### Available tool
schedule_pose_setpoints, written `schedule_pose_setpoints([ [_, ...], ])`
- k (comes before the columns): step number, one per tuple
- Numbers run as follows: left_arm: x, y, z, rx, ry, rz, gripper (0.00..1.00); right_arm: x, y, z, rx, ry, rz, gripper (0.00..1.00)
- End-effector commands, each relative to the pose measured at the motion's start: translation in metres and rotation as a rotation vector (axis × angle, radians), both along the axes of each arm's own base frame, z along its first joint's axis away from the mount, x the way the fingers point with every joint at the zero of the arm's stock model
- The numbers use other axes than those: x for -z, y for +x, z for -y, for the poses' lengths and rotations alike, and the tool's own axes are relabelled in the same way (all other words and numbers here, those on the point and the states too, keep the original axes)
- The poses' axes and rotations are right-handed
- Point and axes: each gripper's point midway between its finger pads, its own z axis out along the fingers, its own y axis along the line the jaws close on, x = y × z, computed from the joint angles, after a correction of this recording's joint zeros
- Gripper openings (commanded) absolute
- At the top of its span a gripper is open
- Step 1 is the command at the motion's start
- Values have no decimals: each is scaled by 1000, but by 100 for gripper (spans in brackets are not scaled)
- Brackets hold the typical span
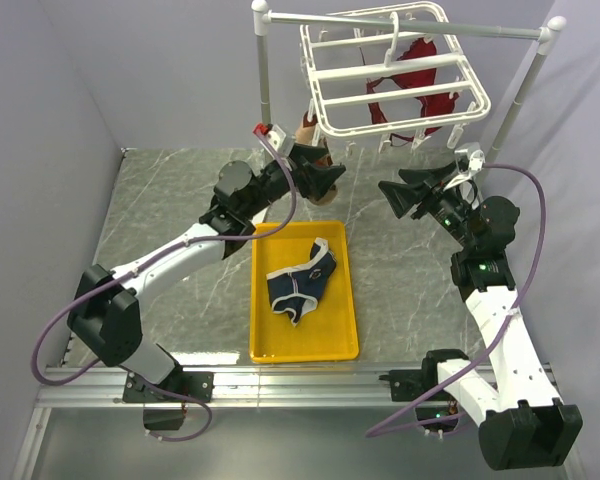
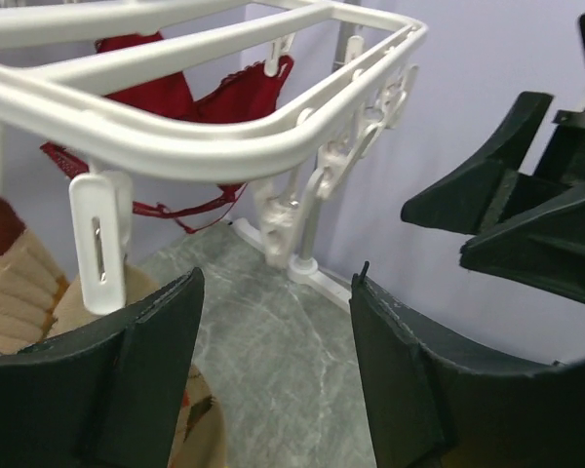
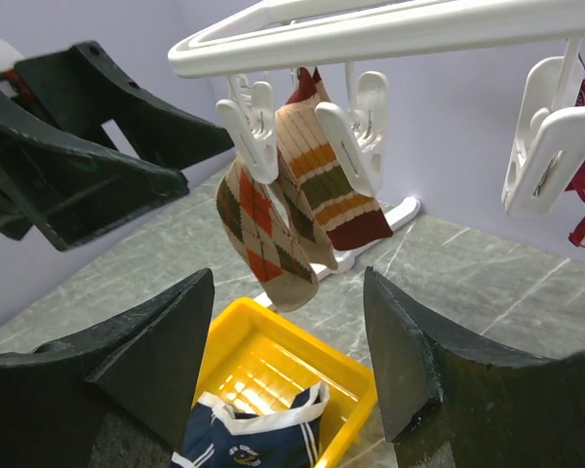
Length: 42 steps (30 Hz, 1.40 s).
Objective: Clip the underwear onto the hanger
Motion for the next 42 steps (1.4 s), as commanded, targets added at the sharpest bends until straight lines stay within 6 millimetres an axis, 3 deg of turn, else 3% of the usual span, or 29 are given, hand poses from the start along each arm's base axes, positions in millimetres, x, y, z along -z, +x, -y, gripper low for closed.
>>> schedule_pose_setpoints([
  [1, -13, 1, 2, -78, -58, 70, 71, -20, -3, -1, 1, 14, 67, 70],
  [9, -8, -7, 26, -98, -86, 123, 72, -14, 2, 2, 25, -3, 60, 70],
  [19, -17, 40, 46, -238, -143, 106, 67, -17, 10, 14, 76, -32, 57, 69],
  [22, -24, 43, 52, -230, -168, 128, 61, -14, 12, 17, 83, -45, 52, 69],
  [25, -28, 36, 50, -210, -179, 155, 41, -18, 10, 16, 70, -53, 72, 68],
  [27, -38, 23, 45, -183, -191, 190, 35, -21, 8, 13, 45, -66, 88, 67],
  [28, -30, 16, 46, -151, -165, 194, 23, -22, 8, 13, 38, -76, 95, 66],
  [29, -38, 7, 40, -139, -165, 214, 14, -24, 6, 8, 4, -88, 104, 65],
  [31, -34, -6, 35, -109, -135, 226, 1, -25, 2, 2, -42, -109, 112, 65],
  [35, -23, -16, 31, -89, -67, 232, 0, -36, -10, -10, -143, -99, 118, 65],
  [42, -16, -2, 31, -170, 46, 247, 0, -53, -22, -27, -203, 54, 44, 65],
])
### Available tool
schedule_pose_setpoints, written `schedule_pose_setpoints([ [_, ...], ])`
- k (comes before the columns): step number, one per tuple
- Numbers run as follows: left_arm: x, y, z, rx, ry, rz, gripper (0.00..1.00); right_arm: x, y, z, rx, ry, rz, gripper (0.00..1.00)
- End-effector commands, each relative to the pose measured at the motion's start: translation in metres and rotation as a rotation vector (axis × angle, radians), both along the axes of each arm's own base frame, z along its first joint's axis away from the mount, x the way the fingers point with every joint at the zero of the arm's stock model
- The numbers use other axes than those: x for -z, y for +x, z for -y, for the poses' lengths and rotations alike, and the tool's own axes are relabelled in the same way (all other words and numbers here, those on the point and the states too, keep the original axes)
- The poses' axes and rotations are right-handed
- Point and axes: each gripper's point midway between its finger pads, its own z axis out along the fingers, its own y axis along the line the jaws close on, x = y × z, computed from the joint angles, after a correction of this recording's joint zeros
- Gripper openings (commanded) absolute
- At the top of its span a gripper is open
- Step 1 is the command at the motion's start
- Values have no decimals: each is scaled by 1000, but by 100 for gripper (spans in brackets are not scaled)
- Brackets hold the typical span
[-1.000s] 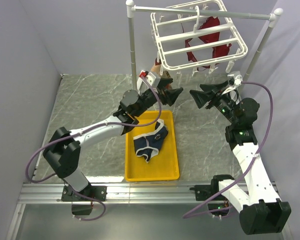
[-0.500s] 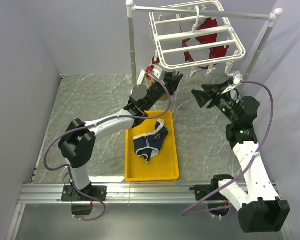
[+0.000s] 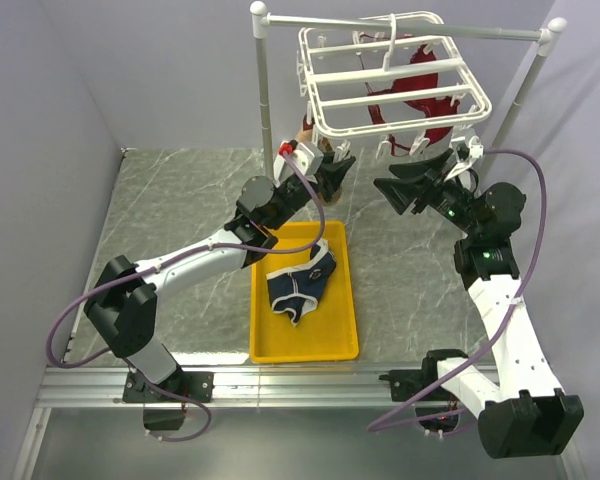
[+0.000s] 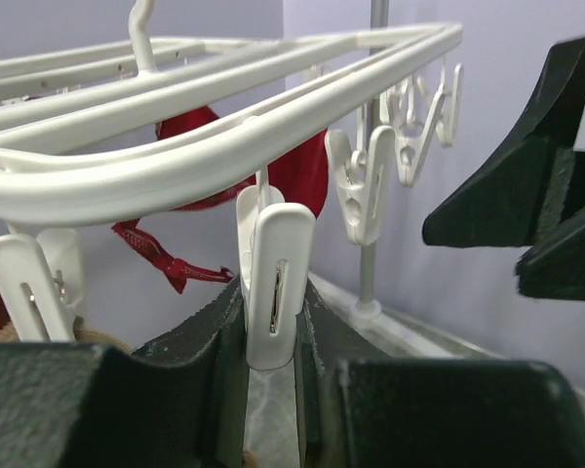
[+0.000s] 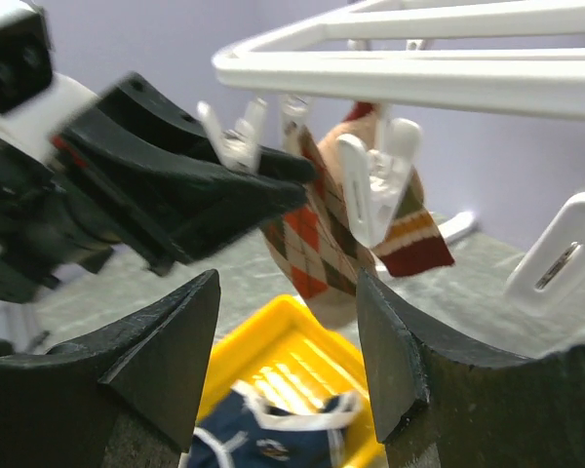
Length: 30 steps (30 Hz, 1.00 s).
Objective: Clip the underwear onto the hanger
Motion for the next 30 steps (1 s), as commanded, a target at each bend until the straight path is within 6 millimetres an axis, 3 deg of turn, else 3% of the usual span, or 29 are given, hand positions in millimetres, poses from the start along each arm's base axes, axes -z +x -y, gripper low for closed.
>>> schedule_pose_setpoints([
  [1, -8, -2, 1, -32, 69, 53, 0, -34, -11, -10, -38, 115, -13, 65],
  [11, -3, -6, 8, -48, 103, 68, 0, -73, -23, -30, -139, 312, -175, 58],
  [16, -6, -7, 11, -37, 106, 58, 0, -65, 2, -31, -75, 345, -303, 60],
  [22, -6, -8, 11, -36, 111, 57, 0, -46, 12, -49, -86, 281, -339, 67],
  [30, -5, -12, 10, -23, 115, 55, 0, -42, 16, -51, -82, 254, -289, 71],
])
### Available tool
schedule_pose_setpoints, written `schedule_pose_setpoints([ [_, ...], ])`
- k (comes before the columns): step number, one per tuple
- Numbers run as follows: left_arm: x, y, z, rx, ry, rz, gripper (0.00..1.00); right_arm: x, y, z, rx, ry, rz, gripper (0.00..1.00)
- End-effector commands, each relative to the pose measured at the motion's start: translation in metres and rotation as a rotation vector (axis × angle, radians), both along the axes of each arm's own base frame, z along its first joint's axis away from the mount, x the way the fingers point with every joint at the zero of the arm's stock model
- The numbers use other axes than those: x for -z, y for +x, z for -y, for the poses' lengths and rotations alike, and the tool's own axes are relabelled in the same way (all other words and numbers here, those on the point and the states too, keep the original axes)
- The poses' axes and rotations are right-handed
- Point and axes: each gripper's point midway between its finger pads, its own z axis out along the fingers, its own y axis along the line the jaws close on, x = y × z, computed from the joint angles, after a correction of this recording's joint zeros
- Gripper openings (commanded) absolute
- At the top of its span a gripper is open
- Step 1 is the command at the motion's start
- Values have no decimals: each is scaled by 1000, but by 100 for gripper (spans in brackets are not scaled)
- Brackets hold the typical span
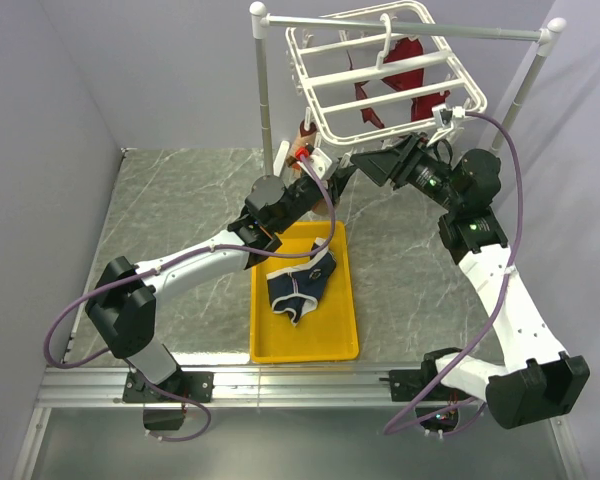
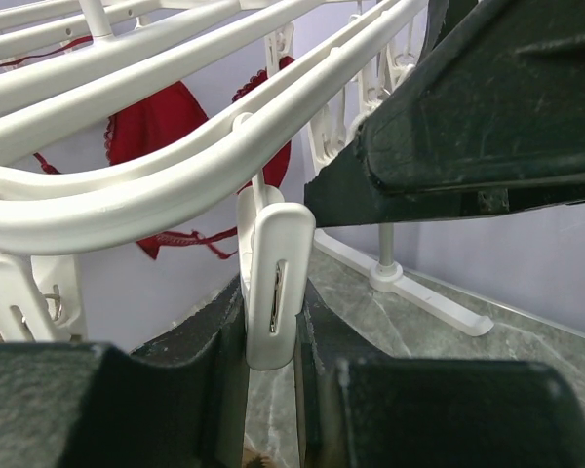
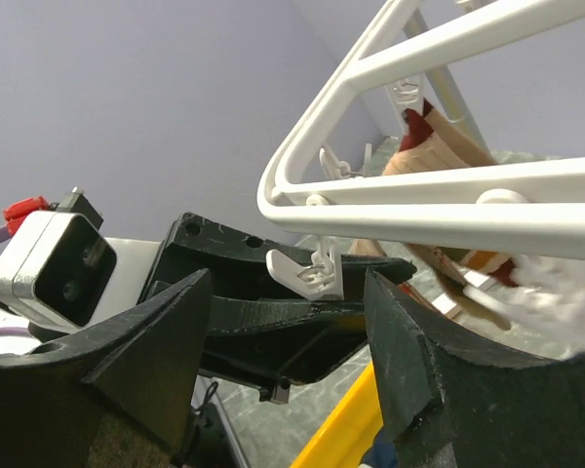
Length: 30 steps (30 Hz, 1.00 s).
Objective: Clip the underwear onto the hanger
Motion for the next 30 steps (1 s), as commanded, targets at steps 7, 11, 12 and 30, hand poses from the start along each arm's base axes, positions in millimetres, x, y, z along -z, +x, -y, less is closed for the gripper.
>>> schedule_pose_setpoints([
  [7, -22, -13, 1, 35, -22, 45, 0, -12, 4, -10, 5, -62, 110, 70],
  [11, -21, -14, 0, 35, -17, 46, 0, -12, 9, -9, 22, -67, 121, 61],
  [12, -21, -15, 0, 37, -17, 46, 0, -13, 9, -9, 17, -66, 125, 60],
  [30, -16, -15, 2, 48, -2, 35, 0, -16, 16, -18, 17, -62, 119, 33],
])
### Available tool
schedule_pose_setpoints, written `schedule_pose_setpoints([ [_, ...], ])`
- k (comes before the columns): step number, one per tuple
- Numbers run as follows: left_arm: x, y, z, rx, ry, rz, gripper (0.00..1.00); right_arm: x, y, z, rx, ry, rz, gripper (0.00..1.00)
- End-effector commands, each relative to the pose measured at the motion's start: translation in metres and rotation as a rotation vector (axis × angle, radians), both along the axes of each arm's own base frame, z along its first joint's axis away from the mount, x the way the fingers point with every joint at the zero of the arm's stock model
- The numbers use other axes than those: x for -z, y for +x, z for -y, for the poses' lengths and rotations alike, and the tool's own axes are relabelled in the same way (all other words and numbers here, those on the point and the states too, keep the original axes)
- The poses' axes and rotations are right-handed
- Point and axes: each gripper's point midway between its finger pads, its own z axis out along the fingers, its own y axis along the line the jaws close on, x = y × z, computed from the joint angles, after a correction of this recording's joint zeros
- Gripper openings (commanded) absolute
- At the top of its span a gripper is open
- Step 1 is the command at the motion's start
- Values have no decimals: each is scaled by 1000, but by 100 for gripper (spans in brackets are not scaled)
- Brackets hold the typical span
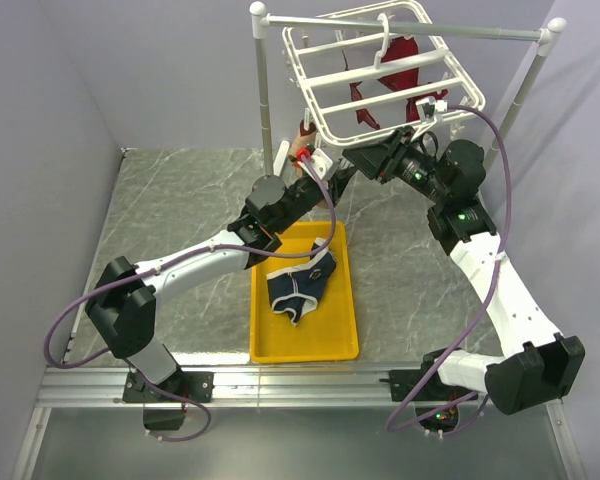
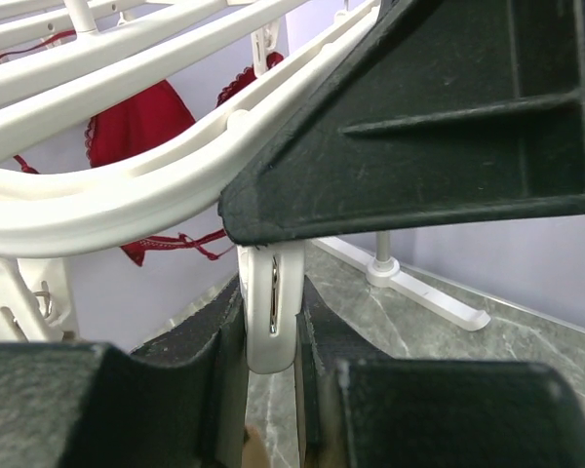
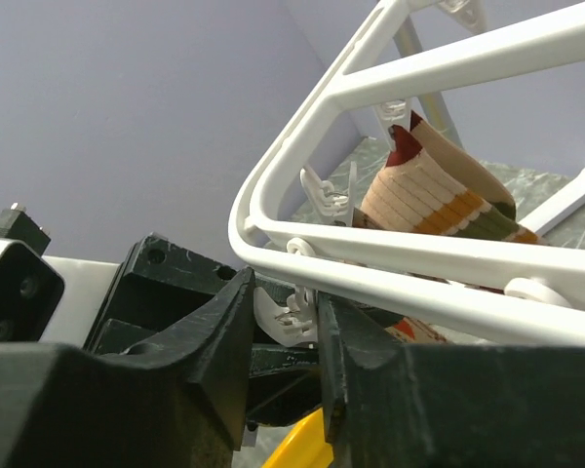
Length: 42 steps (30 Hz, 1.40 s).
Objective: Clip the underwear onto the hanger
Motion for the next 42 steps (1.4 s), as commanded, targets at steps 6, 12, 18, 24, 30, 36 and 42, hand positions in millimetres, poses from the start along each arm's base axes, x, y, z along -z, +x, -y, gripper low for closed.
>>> schedule_pose_setpoints([
  [6, -17, -16, -1, 40, 2, 26, 25, -21, -3, 2, 14, 7, 63, 19],
  [12, -18, -34, -18, 64, 24, -13, 55, -21, -2, 3, 19, 2, 51, 7],
  [18, -17, -69, -57, 195, -11, -138, 74, -23, -2, 3, 5, 15, 29, 0],
  [24, -25, -70, -83, 279, -34, -189, 71, -24, -4, -2, -34, 39, 6, 0],
  [30, -40, -47, -76, 181, -41, -103, 76, -26, 1, -4, -38, 74, -28, 0],
  [36, -49, -32, -53, 107, -10, -28, 69, -30, 1, -7, -57, 92, -38, 0],
  [42, -48, -14, -41, 25, 35, 11, 62, -29, -2, -9, -73, 101, -47, 0],
])
